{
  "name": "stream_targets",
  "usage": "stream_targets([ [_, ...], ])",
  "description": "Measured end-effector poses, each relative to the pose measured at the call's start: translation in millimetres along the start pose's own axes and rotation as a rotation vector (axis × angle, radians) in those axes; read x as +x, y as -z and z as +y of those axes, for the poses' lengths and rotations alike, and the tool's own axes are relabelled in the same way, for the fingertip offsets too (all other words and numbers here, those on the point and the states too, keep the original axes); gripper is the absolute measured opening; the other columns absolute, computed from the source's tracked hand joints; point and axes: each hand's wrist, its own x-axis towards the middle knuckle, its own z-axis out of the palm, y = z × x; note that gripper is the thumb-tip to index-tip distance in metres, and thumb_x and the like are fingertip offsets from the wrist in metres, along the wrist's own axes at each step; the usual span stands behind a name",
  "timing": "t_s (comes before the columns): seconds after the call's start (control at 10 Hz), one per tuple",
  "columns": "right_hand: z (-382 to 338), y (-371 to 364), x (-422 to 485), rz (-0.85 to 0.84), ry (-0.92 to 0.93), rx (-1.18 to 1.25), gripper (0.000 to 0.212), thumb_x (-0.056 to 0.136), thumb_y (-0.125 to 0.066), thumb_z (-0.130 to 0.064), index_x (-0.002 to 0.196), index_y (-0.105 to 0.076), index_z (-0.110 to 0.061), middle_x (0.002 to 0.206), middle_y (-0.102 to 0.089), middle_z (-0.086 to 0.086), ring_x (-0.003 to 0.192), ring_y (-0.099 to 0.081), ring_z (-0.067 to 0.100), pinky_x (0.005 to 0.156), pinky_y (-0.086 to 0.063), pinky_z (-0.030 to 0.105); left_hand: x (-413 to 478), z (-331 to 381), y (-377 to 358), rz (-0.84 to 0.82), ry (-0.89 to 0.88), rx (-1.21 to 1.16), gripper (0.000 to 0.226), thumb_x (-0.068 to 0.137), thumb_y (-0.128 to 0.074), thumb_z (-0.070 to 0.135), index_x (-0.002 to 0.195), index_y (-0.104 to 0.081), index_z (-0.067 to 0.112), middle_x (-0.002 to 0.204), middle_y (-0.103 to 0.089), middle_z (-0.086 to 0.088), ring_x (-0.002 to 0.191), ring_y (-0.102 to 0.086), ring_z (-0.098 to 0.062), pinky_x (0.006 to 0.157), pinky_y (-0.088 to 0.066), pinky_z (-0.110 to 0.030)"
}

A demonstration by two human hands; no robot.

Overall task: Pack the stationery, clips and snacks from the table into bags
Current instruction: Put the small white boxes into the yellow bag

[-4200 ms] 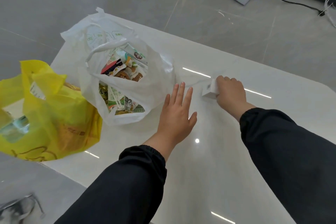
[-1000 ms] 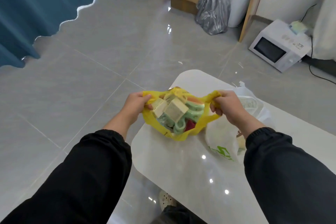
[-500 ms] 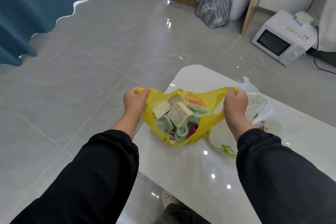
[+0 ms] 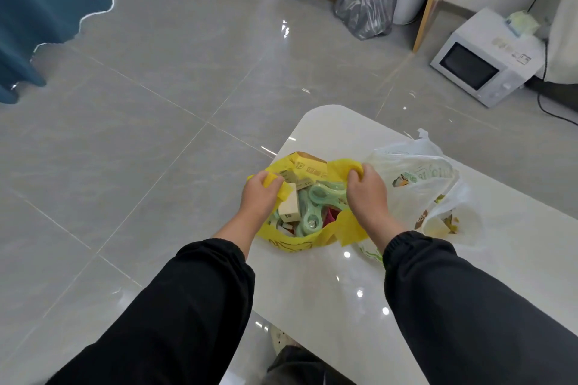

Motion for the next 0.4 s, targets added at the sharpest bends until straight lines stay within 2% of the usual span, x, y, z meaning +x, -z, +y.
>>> stream_targets([
  [0.1, 11.4, -1.7, 2.5, 0.074, -0.033, 0.012, 0.015, 0.096, -0.037, -0.018, 0.085, -0.042, -0.01, 0.075, -0.046, 0.001, 0.066, -0.043, 0.019, 0.059, -0.032, 0.032, -5.7, -0.7, 3.1, 0.068, -0.063, -0.03, 0.023, 0.094, -0.055, 0.027, 0.101, -0.058, 0.006, 0.096, -0.06, -0.009, 0.092, -0.056, -0.026, 0.07, -0.041, -0.03],
  [0.2, 20.4, -4.3, -1.8, -0.032, -0.142, 0.019, 0.025, 0.093, -0.042, -0.022, 0.115, -0.044, -0.011, 0.106, -0.056, 0.01, 0.092, -0.054, 0.026, 0.071, -0.042, 0.034, -12.9, -3.8, 8.3, 0.098, -0.034, -0.098, 0.035, 0.097, -0.047, 0.033, 0.125, -0.048, 0.012, 0.126, -0.051, -0.005, 0.111, -0.048, -0.016, 0.085, -0.034, -0.024],
  [0.3, 23.6, -3.6, -11.9, -0.044, -0.074, -0.081, 0.052, 0.091, -0.047, -0.022, 0.138, -0.033, -0.007, 0.135, -0.045, 0.013, 0.122, -0.044, 0.028, 0.096, -0.042, 0.04, -18.3, -14.1, 13.6, 0.078, -0.11, 0.01, 0.048, 0.1, -0.041, 0.034, 0.142, -0.034, 0.014, 0.147, -0.036, -0.005, 0.135, -0.033, -0.018, 0.104, -0.029, -0.028],
  [0.4, 16.6, -0.8, -22.1, -0.025, 0.096, -0.277, 0.063, 0.093, -0.048, -0.027, 0.147, -0.023, -0.006, 0.153, -0.026, 0.011, 0.141, -0.022, 0.025, 0.117, -0.022, 0.039, -29.8, -7.0, 12.9, 0.07, -0.339, 0.342, 0.056, 0.099, -0.041, 0.035, 0.149, -0.023, 0.015, 0.157, -0.019, -0.005, 0.145, -0.014, -0.019, 0.117, -0.015, -0.038],
])
